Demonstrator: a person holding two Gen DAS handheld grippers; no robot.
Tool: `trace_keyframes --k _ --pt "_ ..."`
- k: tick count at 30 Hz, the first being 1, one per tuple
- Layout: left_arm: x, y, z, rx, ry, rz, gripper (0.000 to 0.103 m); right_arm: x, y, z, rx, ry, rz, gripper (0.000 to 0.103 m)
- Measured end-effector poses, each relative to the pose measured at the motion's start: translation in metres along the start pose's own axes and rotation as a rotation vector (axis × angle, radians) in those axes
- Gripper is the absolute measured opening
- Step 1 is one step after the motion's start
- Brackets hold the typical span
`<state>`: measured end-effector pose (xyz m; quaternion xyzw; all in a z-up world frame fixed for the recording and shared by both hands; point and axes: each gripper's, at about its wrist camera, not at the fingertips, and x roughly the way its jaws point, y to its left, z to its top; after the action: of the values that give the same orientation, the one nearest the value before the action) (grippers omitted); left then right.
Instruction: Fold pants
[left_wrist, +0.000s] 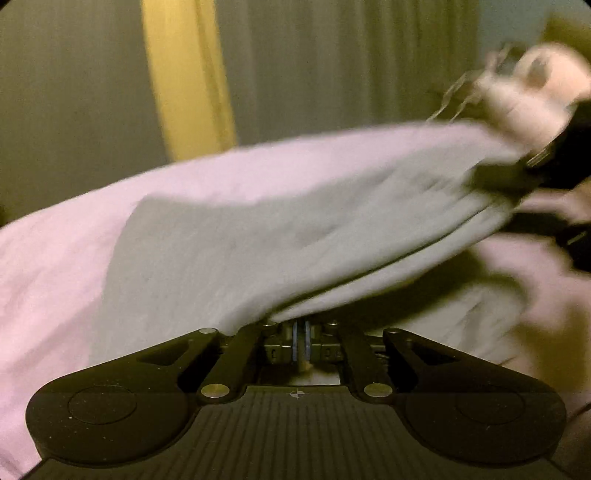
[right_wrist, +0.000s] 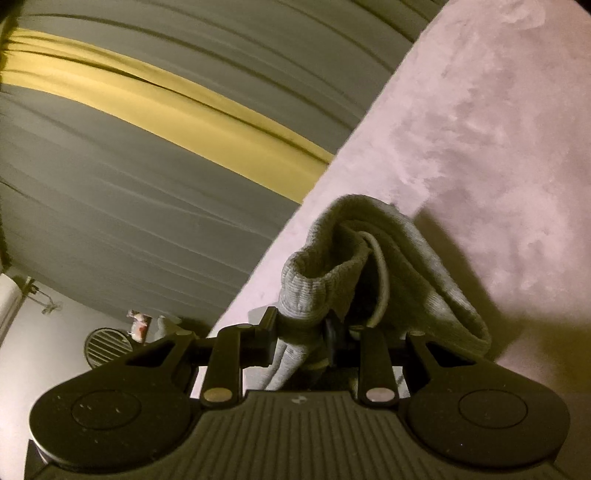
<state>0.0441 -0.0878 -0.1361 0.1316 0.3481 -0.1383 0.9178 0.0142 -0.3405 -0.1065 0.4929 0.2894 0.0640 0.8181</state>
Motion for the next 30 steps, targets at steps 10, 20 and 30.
trace_keyframes --k 10,20,30 --pt "-0.056 0.109 -0.002 -0.334 0.125 -0.115 0.082 -0.018 -0.019 -0.004 -0.043 -0.016 -0.241 0.037" --pt "-0.001 0.169 0.002 -0.274 0.112 -0.088 0.100 0.021 0.010 0.010 -0.385 0.027 -0.343 0.099" --pt "0.088 0.164 0.002 -0.261 0.265 -0.308 0.103 0.083 -0.043 0.017 -0.200 0.319 -0.158 0.100"
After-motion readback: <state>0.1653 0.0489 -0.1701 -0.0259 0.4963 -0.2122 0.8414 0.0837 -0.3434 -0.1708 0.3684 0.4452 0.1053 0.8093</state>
